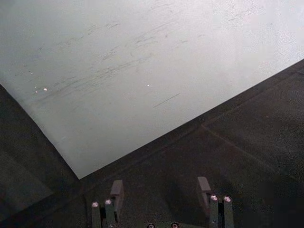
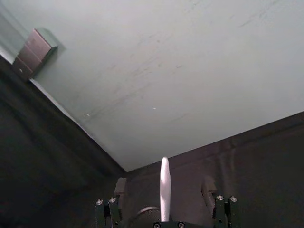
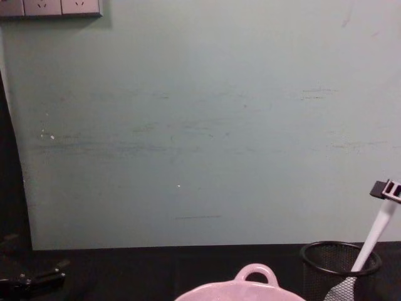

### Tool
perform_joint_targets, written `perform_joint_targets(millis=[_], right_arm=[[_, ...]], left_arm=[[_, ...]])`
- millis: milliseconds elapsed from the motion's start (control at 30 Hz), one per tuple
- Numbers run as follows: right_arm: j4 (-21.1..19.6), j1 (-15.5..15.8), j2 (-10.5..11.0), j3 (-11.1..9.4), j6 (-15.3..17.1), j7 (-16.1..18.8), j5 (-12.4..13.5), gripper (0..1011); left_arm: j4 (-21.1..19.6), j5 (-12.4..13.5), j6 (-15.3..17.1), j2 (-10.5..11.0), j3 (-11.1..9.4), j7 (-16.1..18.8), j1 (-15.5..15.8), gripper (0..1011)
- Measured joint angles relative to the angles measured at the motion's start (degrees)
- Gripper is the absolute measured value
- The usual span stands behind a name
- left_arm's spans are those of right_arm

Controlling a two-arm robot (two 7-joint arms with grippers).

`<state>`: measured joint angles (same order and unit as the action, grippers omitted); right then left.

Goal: Use the one hand to pick up the spoon and stir the clear water in the bowl.

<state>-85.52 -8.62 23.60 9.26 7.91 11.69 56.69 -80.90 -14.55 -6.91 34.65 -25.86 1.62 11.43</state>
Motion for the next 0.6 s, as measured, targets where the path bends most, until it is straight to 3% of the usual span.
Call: perform_joint_targets(millis=[133, 367, 600], right_arm=[[3.5, -3.2, -0.5, 0.5, 2.0, 0.9, 2.7, 1003], [7.4, -6.4, -0.7, 1.4, 3.5, 2.1, 4.9, 1003], [8.2, -7.1, -0.6, 2.0, 3.2, 2.2, 6.2, 870]], left_arm=[[0.0, 0.0, 0.0, 0.0, 0.0, 0.0, 0.0, 1011], [0.0, 0.0, 0.0, 0.0, 0.0, 0.0, 0.0, 1011], [0.0, 0.0, 0.0, 0.0, 0.0, 0.0, 0.0, 1011]])
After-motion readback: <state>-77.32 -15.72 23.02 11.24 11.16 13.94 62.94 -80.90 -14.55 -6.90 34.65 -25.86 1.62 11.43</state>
